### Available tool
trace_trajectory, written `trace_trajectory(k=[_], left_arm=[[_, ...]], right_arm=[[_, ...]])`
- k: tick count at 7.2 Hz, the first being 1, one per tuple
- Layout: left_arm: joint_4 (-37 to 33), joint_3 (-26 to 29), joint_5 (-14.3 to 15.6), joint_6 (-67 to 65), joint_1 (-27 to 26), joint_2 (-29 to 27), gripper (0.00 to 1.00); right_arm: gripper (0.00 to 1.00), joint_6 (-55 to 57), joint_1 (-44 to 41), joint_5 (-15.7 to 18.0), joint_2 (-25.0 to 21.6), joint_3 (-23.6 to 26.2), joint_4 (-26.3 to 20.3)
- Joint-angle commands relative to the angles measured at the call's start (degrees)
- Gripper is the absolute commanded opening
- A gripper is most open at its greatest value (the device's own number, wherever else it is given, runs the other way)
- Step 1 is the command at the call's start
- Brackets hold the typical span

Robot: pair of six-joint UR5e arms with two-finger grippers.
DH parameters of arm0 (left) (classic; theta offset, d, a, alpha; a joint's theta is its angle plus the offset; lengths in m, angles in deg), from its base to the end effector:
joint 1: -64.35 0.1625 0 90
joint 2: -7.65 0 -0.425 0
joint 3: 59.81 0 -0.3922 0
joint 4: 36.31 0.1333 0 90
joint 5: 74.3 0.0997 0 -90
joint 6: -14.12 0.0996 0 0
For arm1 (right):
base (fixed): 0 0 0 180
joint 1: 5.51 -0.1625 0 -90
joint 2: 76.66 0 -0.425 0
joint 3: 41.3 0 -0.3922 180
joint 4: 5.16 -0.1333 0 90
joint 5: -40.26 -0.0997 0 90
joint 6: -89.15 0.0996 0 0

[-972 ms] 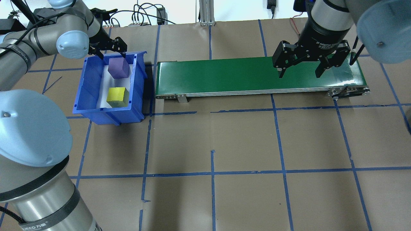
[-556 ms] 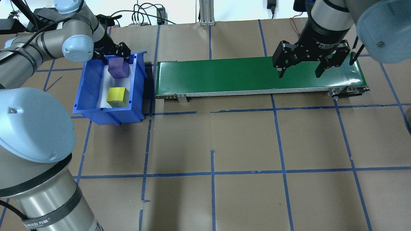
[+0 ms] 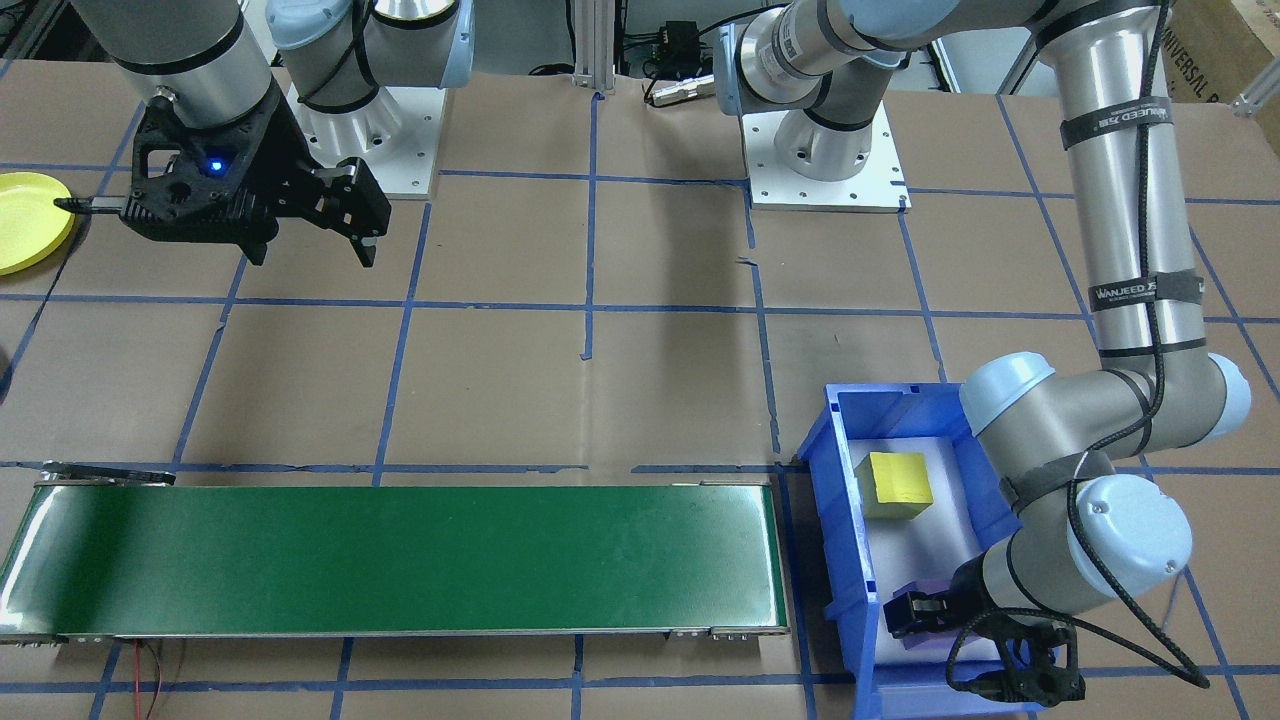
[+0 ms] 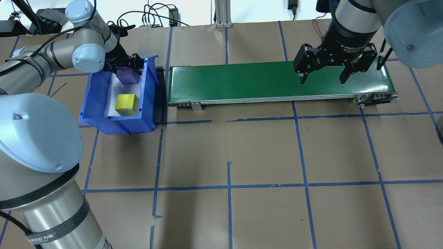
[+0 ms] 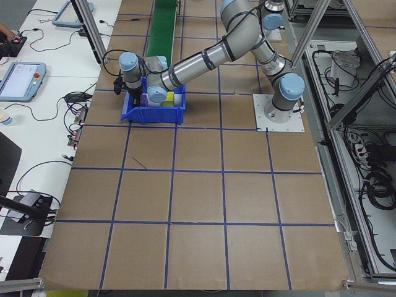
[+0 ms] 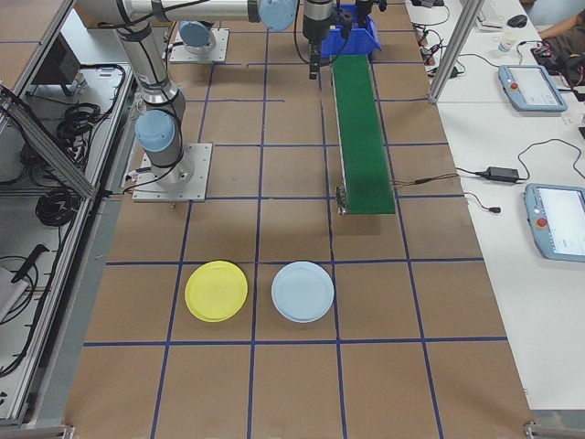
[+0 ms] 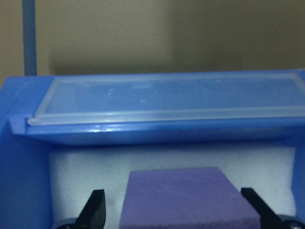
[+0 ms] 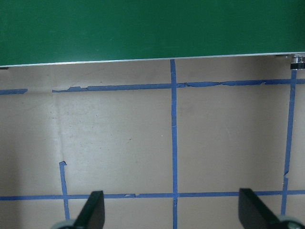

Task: Move block left to right into plate

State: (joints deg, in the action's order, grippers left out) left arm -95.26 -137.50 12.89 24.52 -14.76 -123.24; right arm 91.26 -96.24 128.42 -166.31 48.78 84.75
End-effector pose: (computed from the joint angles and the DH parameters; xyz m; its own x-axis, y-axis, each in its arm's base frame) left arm 0.0016 -0.7395 0.2011 -0.9992 -0.0065 0.0404 -0.0085 0.9987 -0.0512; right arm 0.1428 -0.4918 0.4841 -0.9992 0.0244 -0.0318 0.0241 0.9997 0.0103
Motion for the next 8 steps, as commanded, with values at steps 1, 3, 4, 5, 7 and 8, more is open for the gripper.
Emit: trace_trajectory(k=[1, 3, 4, 5, 7, 8], left_arm=[[-0.6, -0.1, 0.0, 0.4, -0.2, 0.3, 0.54], [-0.8, 0.6, 0.0, 0.1, -0.2, 2.9, 0.54], [-3.8, 0.6, 0.0, -0.8, -0.4, 5.7, 0.54], [-6.6, 0.6, 0.2, -1.5, -1.3, 9.2, 0.54], [-10.2, 0.0, 1.2, -8.1, -7.2, 14.1, 0.55], [-10.1, 0.1, 2.1, -13.1, -10.9, 14.3, 0.55]], right_arm=[[1.00, 0.0, 0.0, 0.0, 0.0, 0.0, 0.0], [1.00, 0.0, 0.0, 0.0, 0.0, 0.0, 0.0], [1.00, 0.0, 0.0, 0.0, 0.0, 0.0, 0.0], [1.00, 0.0, 0.0, 0.0, 0.0, 0.0, 0.0], [1.00, 0.0, 0.0, 0.0, 0.0, 0.0, 0.0], [1.00, 0.1, 0.0, 0.0, 0.0, 0.0, 0.0]])
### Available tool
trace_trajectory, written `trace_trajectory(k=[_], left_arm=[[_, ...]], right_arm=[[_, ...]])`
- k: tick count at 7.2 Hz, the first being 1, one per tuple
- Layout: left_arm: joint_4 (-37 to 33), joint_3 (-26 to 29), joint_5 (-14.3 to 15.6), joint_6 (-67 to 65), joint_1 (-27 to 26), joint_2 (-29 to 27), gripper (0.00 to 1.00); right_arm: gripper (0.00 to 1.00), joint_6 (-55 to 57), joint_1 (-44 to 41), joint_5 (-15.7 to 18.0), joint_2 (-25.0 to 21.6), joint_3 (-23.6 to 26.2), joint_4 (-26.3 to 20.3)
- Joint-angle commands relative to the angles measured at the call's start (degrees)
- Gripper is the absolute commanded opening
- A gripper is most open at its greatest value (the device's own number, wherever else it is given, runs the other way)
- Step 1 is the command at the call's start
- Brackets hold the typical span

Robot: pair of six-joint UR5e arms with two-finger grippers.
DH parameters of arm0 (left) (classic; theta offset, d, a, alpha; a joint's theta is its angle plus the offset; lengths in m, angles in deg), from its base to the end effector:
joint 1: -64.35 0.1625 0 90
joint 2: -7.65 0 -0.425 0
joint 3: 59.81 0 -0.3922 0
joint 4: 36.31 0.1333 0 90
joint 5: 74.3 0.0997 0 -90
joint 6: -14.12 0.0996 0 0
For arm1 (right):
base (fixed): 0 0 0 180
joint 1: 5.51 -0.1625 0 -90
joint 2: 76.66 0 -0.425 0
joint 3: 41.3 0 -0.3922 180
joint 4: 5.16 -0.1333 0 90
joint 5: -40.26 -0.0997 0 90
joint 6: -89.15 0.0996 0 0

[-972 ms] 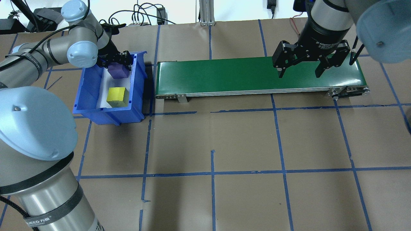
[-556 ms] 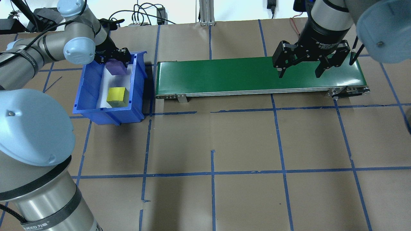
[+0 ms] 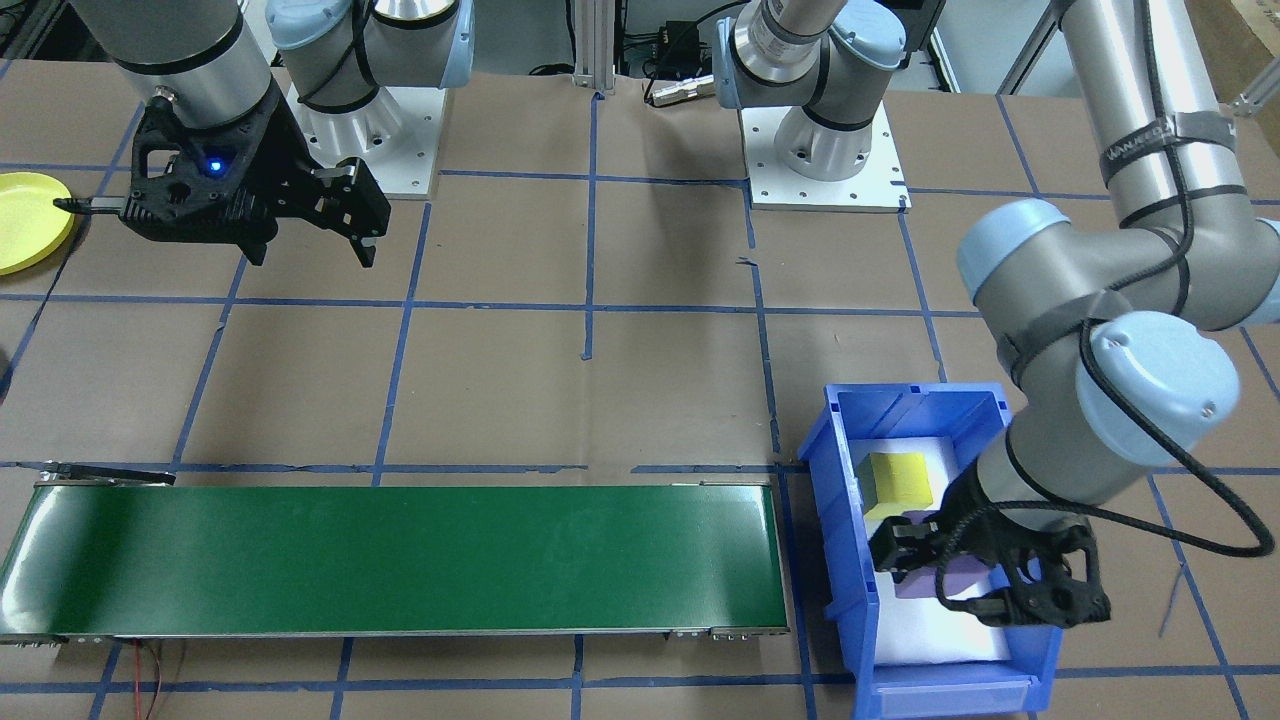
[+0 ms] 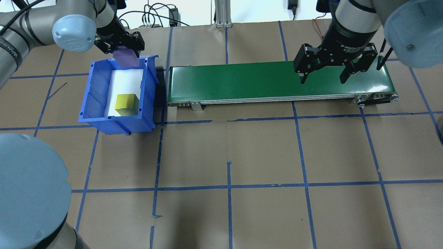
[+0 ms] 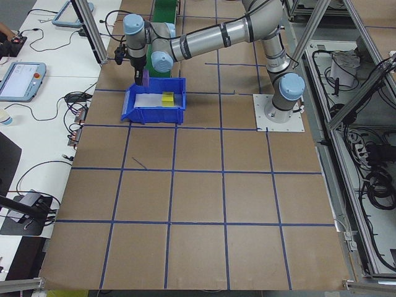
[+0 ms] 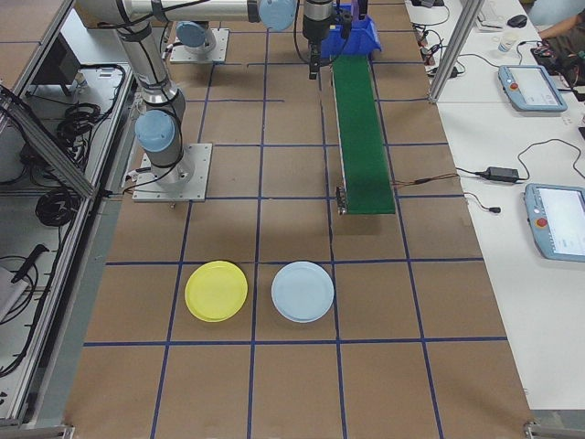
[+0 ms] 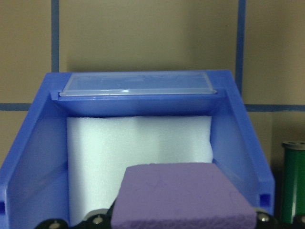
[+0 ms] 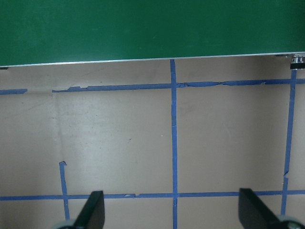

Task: Move block left to right into plate

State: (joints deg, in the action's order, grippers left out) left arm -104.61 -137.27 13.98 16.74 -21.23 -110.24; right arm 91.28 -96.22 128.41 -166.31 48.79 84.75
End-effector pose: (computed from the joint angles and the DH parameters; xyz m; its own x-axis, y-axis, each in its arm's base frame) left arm -0.0829 -0.6956 0.3464 -0.9993 -0.0283 0.0247 -0.0309 0.9932 -0.1118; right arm 0.1426 -0.4918 0.4840 -0.9992 0.0251 -0.0319 0.0248 0.9996 0.0104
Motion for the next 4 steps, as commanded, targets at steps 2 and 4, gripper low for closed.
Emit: trace_trajectory(k=[2, 4], left_arm=[[-0.4, -0.4, 0.8, -8.8, -10.5, -1.4, 0.55], [4.3, -0.9, 0.9, -8.0, -13.2, -6.0, 0.55]], right_arm=[[1.00, 0.0, 0.0, 0.0, 0.0, 0.0, 0.0], [1.00, 0.0, 0.0, 0.0, 0.0, 0.0, 0.0]])
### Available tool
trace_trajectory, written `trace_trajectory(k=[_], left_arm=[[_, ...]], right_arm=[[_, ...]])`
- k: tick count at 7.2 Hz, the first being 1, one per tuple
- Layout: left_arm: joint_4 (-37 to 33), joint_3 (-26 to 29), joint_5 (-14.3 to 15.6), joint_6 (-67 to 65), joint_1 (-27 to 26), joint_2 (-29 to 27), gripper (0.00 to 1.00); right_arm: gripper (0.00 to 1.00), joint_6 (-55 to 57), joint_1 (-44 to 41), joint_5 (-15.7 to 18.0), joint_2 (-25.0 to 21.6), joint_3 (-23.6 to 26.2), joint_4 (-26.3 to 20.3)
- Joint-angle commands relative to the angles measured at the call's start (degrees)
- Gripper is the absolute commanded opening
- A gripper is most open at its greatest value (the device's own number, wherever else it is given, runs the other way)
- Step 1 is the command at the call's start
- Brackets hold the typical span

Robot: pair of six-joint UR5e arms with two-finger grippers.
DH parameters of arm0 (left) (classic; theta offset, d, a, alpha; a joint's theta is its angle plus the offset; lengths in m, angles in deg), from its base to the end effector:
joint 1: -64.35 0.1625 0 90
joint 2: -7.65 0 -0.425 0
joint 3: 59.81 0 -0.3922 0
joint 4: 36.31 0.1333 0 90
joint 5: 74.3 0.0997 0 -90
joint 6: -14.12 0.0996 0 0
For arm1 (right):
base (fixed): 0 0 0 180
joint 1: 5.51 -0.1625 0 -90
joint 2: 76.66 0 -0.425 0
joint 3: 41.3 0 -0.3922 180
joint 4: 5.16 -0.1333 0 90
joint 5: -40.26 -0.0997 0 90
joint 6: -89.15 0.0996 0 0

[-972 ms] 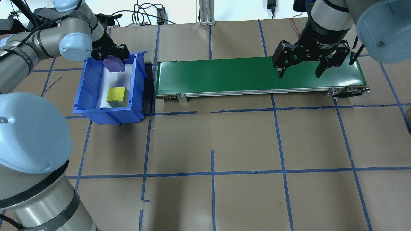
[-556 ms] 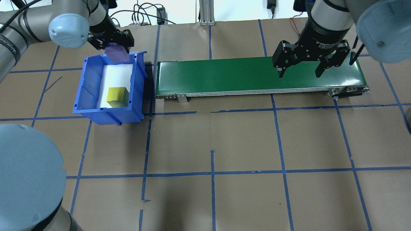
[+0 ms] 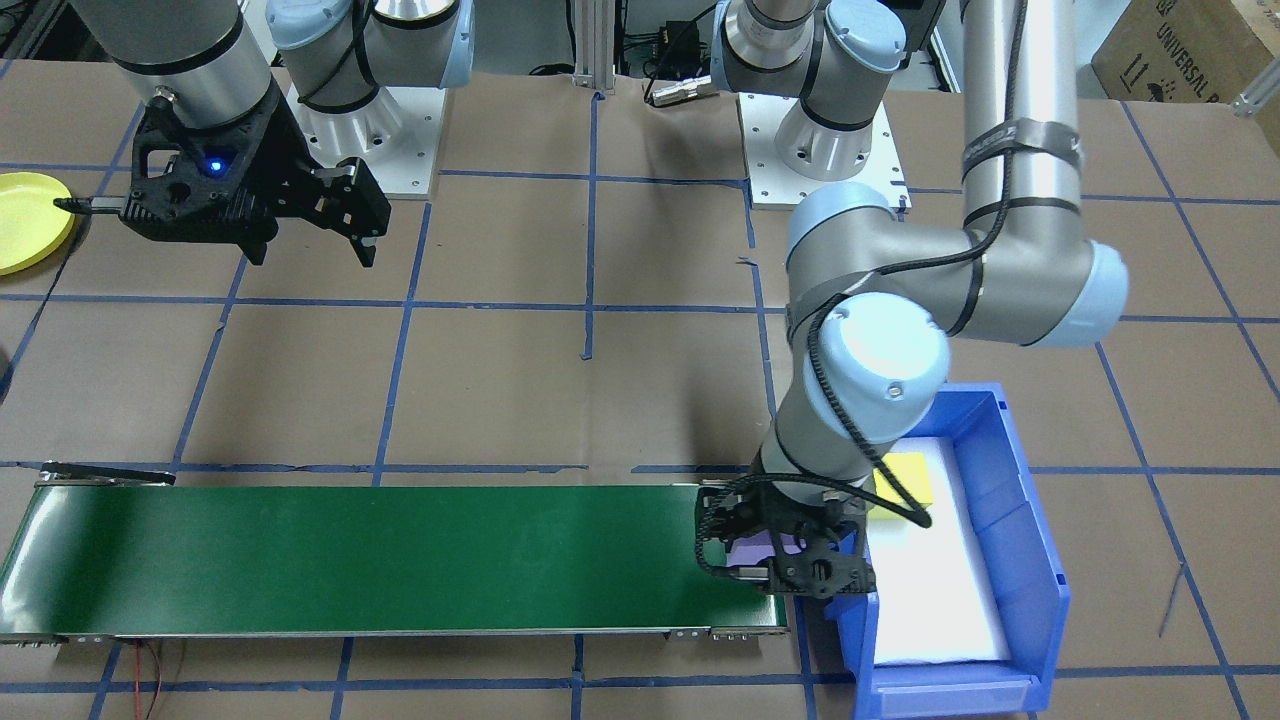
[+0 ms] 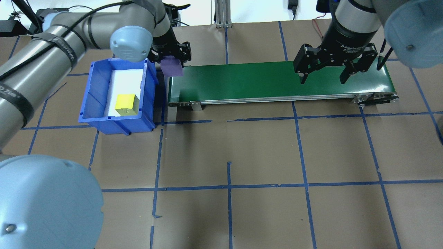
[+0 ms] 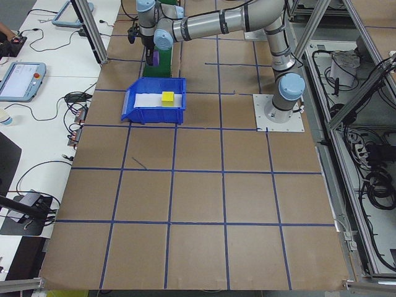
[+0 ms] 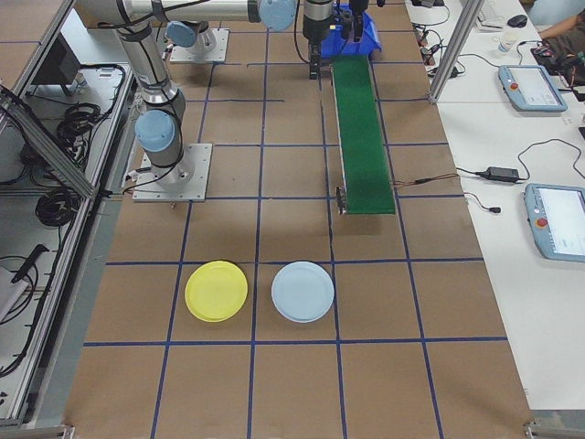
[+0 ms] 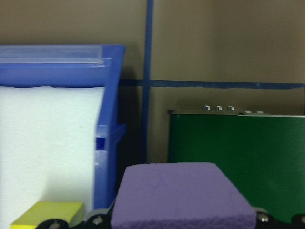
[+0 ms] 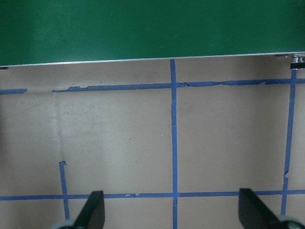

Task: Move block left to right into plate

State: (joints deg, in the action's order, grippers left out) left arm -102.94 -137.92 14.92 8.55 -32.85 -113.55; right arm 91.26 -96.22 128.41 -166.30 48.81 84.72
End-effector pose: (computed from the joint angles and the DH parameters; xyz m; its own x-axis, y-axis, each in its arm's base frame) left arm -0.2209 -0.6744 0.3041 -0.9994 0.0296 0.0204 0.0282 0.9972 -0.0691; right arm 0.1426 -0.4918 0.4837 -0.9992 0.0248 -0.0319 0.0244 0.9996 0.0115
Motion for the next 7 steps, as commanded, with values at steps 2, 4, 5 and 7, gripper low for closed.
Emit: trace_trajectory(k=[2, 4, 5, 7], left_arm=[[4.6, -2.1, 0.1, 0.6, -1.6, -3.4, 0.62], [4.7, -2.4, -0.3, 0.9, -1.6, -2.7, 1.00], [4.7, -2.0, -0.5, 0.6, -1.6, -2.5, 1.00], [0.9, -1.8, -1.6, 0.5, -1.6, 2.9, 1.00]], right_arm=[[1.00, 0.0, 0.0, 0.0, 0.0, 0.0, 0.0], [1.00, 0.0, 0.0, 0.0, 0.0, 0.1, 0.0], [1.00, 0.0, 0.0, 0.0, 0.0, 0.0, 0.0], [1.00, 0.0, 0.0, 0.0, 0.0, 0.0, 0.0]])
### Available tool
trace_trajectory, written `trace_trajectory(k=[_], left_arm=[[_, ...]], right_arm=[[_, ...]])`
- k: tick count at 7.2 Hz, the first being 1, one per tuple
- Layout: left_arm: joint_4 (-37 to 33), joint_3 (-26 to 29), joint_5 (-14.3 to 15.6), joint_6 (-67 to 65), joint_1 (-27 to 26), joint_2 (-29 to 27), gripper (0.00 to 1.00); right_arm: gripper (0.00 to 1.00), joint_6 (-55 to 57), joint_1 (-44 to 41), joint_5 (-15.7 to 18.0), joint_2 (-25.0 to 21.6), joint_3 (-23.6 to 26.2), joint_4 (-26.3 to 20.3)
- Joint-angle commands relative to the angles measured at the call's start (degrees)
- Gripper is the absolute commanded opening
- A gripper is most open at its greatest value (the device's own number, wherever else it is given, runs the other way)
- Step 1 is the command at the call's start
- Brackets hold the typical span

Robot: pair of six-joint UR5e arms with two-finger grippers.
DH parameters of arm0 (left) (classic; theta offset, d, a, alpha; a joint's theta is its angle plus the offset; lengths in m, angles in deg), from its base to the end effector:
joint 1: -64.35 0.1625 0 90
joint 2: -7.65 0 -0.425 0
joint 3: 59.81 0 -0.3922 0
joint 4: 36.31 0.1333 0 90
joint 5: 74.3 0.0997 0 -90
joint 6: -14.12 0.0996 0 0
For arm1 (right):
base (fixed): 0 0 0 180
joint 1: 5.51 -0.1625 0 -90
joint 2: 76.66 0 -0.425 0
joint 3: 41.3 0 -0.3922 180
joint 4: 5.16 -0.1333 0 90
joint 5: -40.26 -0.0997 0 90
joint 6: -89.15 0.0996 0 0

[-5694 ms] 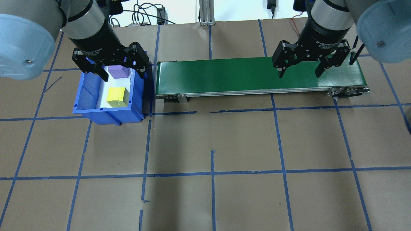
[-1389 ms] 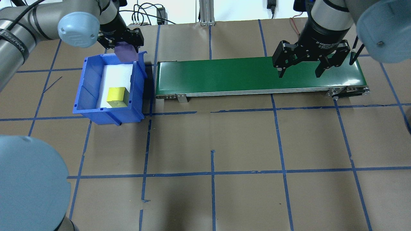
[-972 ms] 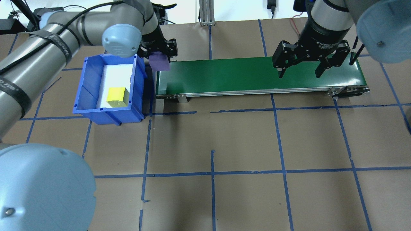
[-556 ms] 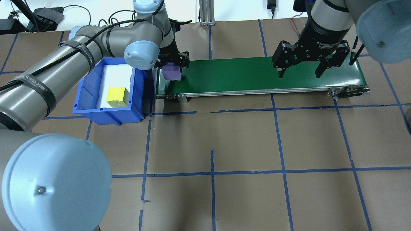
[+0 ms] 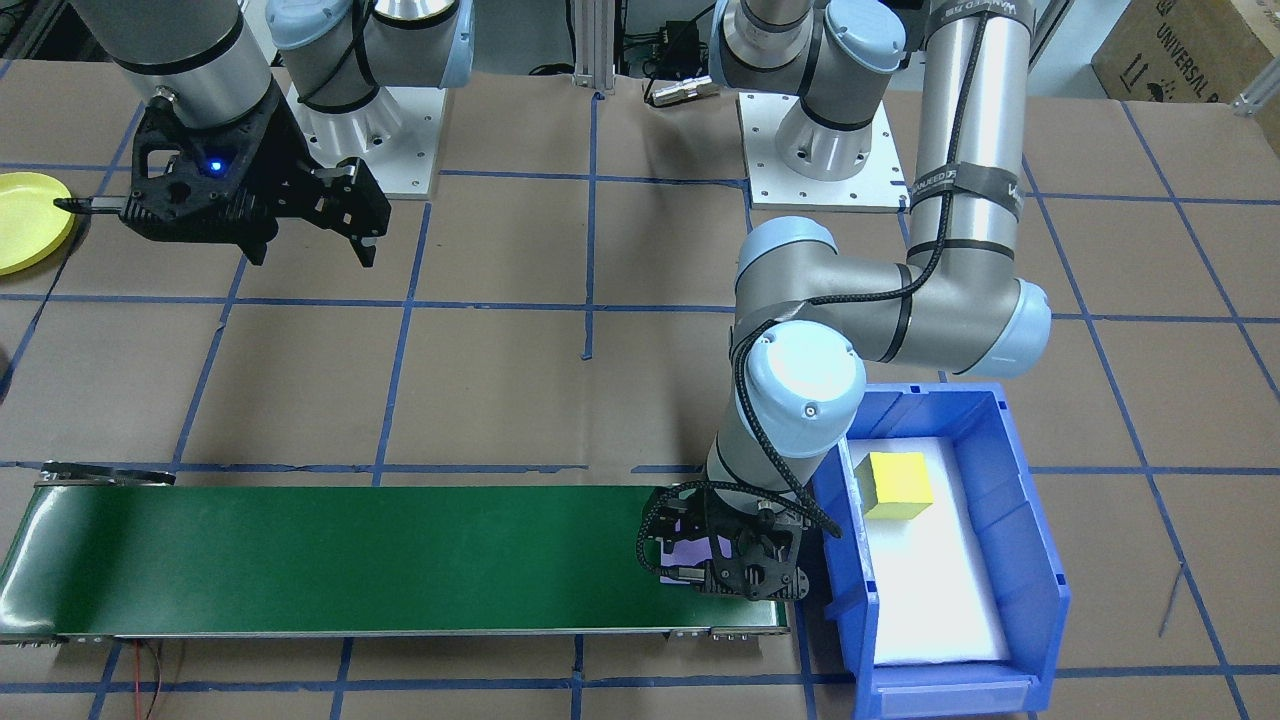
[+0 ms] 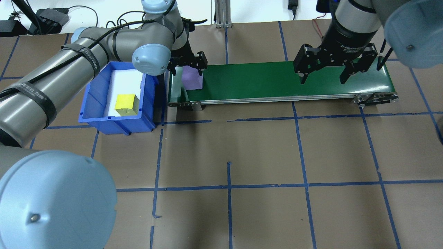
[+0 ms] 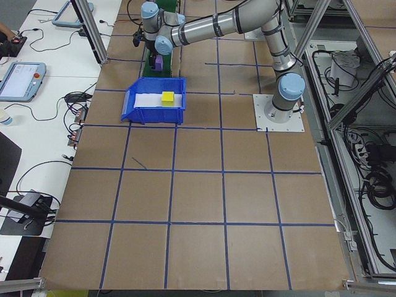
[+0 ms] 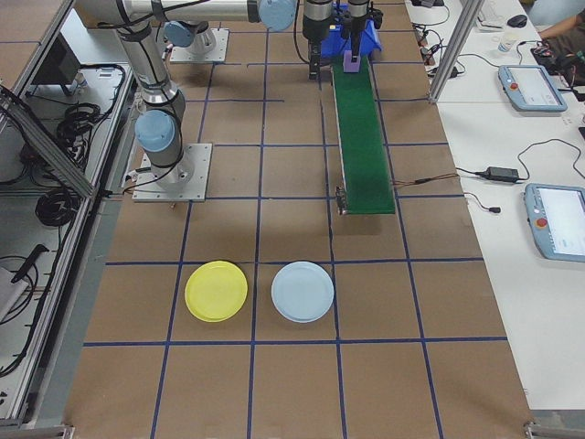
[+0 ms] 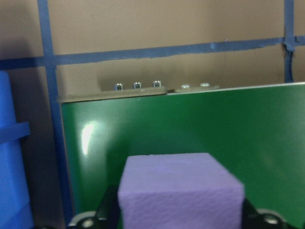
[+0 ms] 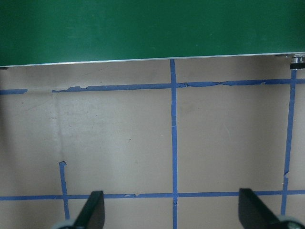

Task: Move block left to right into plate

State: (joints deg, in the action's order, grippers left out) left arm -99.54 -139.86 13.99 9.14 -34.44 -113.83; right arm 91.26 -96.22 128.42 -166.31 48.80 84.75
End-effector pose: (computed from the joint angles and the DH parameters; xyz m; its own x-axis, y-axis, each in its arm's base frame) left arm -0.2409 -0.6662 0.2910 -0.9969 0.0694 0.0375 0.0659 0.9939 -0.0884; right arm 0.1426 -0.4918 0.4839 -0.9992 0.0247 -0.0317 0.0244 0.9996 0.0106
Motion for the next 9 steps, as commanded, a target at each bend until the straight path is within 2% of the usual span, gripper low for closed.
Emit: trace_trajectory(k=[1, 3, 4, 7, 8, 9], left_arm=[[-6.3, 0.2, -0.7, 0.2, 0.2, 6.0, 1.00], [-7.8, -1.2, 0.1, 0.8, 3.1, 7.7, 1.00], [-8.0, -1.9, 0.3, 5.7, 6.3, 9.3, 1.00], [-7.4, -9.3, 0.3, 21.8, 17.8, 12.1, 1.00], [-7.2, -11.6, 0.3, 25.2, 20.5, 12.7, 0.98], [-7.3, -12.8, 0.4, 23.8, 20.3, 12.7, 0.89]], right_arm=[[1.00, 0.0, 0.1, 0.0, 0.0, 0.0, 0.0], [1.00, 0.0, 0.1, 0.0, 0.0, 0.0, 0.0], [1.00, 0.0, 0.1, 0.0, 0.0, 0.0, 0.0], [1.00, 0.0, 0.2, 0.0, 0.1, 0.0, -0.1], [1.00, 0.0, 0.2, 0.0, 0.0, 0.0, 0.0], [1.00, 0.0, 0.2, 0.0, 0.0, 0.0, 0.0]])
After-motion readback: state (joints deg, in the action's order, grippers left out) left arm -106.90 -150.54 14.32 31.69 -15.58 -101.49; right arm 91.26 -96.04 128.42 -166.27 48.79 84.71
